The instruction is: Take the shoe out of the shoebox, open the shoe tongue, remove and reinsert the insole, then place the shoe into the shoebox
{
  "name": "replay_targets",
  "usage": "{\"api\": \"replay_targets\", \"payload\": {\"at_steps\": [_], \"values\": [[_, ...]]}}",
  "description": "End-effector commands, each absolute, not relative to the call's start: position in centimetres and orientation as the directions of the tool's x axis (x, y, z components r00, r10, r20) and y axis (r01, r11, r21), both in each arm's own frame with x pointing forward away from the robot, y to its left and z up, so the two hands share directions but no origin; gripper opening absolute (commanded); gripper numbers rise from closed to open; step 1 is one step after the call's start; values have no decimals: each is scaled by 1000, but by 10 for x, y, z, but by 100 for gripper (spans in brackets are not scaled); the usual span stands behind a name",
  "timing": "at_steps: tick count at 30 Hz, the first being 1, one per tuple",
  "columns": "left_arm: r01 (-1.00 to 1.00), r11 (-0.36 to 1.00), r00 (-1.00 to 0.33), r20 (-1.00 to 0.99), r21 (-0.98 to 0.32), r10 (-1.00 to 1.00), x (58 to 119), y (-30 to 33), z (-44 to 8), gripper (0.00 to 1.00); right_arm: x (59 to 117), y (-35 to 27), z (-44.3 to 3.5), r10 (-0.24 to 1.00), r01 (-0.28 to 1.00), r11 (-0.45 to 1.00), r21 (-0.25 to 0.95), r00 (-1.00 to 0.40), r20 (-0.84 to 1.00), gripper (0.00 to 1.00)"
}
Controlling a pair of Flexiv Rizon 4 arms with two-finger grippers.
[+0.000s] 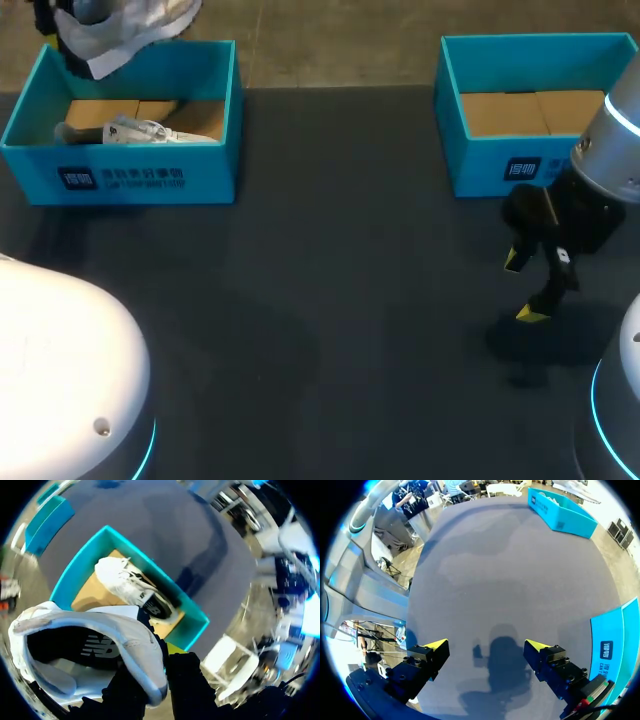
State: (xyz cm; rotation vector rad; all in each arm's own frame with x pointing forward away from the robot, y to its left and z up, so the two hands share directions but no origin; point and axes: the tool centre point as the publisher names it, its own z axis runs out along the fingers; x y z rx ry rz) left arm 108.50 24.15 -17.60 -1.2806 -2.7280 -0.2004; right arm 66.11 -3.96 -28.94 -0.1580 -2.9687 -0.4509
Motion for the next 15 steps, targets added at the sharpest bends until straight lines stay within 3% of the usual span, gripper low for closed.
{"api": "replay_targets", "payload": {"at_steps": [1, 15], "values": [[833, 532, -551, 148, 149, 821, 1070, 244, -176, 0, 661, -39, -290, 84, 124, 950, 286, -985, 148, 100], [864, 477, -498, 140, 160, 856, 1088, 260, -180, 0, 661, -39, -290, 84, 124, 950, 286, -985, 148, 100]]}}
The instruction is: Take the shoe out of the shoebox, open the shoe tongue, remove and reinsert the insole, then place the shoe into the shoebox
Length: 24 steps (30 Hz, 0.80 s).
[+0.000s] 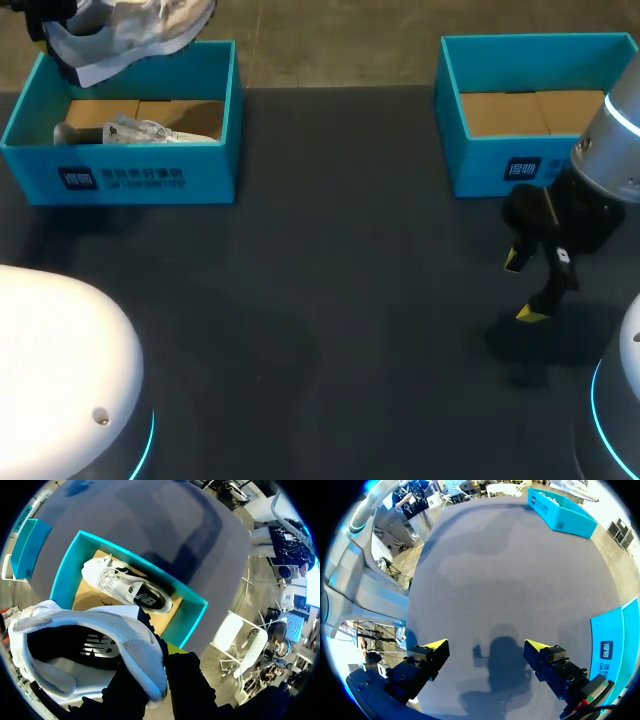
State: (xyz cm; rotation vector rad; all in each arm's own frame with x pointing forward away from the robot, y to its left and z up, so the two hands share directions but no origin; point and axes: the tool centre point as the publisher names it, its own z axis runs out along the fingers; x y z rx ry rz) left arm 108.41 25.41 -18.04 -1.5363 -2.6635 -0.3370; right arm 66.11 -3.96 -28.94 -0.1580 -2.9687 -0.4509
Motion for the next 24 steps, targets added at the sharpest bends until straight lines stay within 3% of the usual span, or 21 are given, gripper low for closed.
{"api": "replay_targets", "payload": {"at_steps": [1, 24], "values": [[868, 471, -492, 137, 160, 860, 1090, 262, -180, 0, 661, -39, -290, 84, 124, 950, 286, -985, 148, 100], [878, 447, -470, 134, 168, 872, 1098, 268, -179, 0, 661, -39, -290, 84, 124, 950, 286, -985, 148, 100]]}}
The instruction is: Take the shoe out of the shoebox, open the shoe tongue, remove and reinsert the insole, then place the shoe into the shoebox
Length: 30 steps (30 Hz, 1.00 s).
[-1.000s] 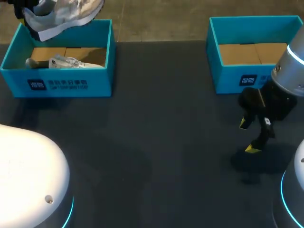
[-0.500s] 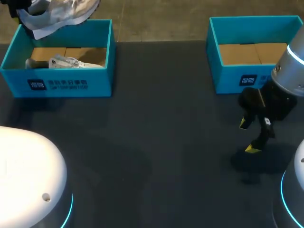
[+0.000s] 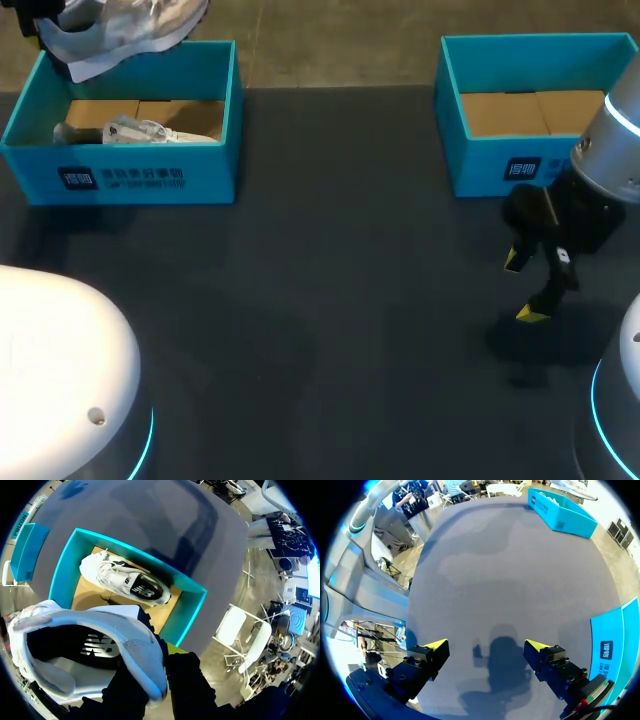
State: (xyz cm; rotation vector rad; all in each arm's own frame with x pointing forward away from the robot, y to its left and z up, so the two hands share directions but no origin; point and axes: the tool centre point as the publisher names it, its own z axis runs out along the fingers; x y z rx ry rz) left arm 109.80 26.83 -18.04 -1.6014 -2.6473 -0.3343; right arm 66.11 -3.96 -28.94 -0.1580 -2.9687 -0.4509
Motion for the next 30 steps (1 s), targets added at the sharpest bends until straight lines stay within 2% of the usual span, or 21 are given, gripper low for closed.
{"api": "replay_targets", "payload": {"at_steps": [1, 19, 24, 30], "values": [[878, 447, -470, 134, 168, 872, 1098, 268, -179, 0, 661, -39, -290, 84, 124, 950, 286, -985, 148, 100], [893, 404, -430, 111, 198, 896, 1115, 278, -180, 0, 661, -39, -290, 84, 124, 950, 286, -985, 148, 100], [906, 363, -394, 118, 219, 911, 1126, 288, -180, 0, 661, -39, -290, 84, 124, 950, 286, -985, 148, 100], [942, 243, -283, 160, 230, 946, 1130, 292, -190, 0, 661, -39, -290, 84, 124, 950, 286, -985, 148, 100]]}}
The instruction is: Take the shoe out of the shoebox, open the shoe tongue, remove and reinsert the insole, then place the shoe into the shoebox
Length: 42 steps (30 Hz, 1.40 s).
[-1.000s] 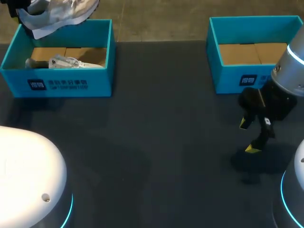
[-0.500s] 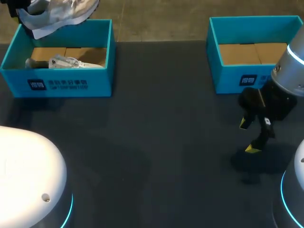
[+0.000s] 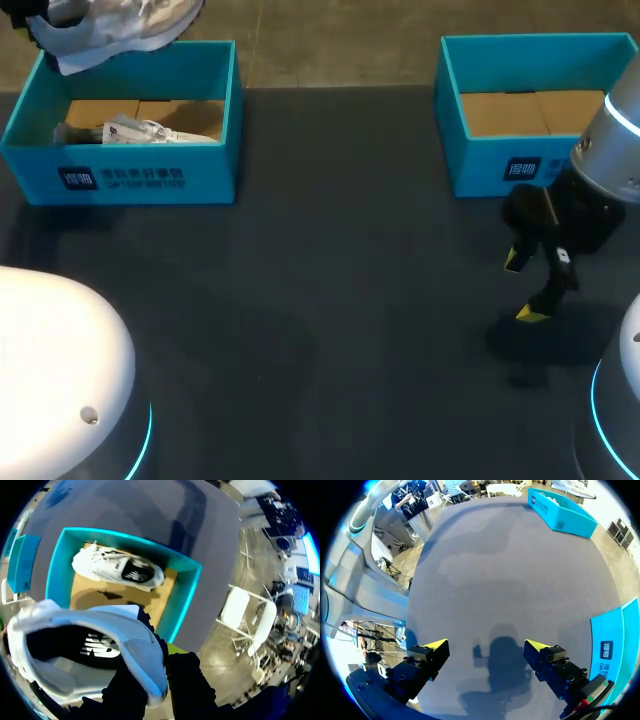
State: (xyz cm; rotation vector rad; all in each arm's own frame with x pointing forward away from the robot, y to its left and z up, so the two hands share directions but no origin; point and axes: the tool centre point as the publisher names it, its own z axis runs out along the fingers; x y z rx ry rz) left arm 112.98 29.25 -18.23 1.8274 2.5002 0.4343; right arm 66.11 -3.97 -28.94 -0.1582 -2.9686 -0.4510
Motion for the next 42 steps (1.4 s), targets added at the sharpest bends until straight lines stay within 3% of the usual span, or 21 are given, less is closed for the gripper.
{"api": "replay_targets", "payload": {"at_steps": [1, 9, 42], "values": [[951, 202, -244, 167, 232, 955, 1132, 293, -193, 0, 661, -39, -290, 84, 124, 950, 286, -985, 148, 100], [970, 45, -97, 210, 238, 973, 1142, 301, -210, 0, 661, -39, -290, 84, 124, 950, 286, -985, 148, 100], [981, -56, 10, 244, 184, 970, 1177, 307, -245, 0, 661, -39, -290, 84, 124, 950, 286, -985, 148, 100]]}}
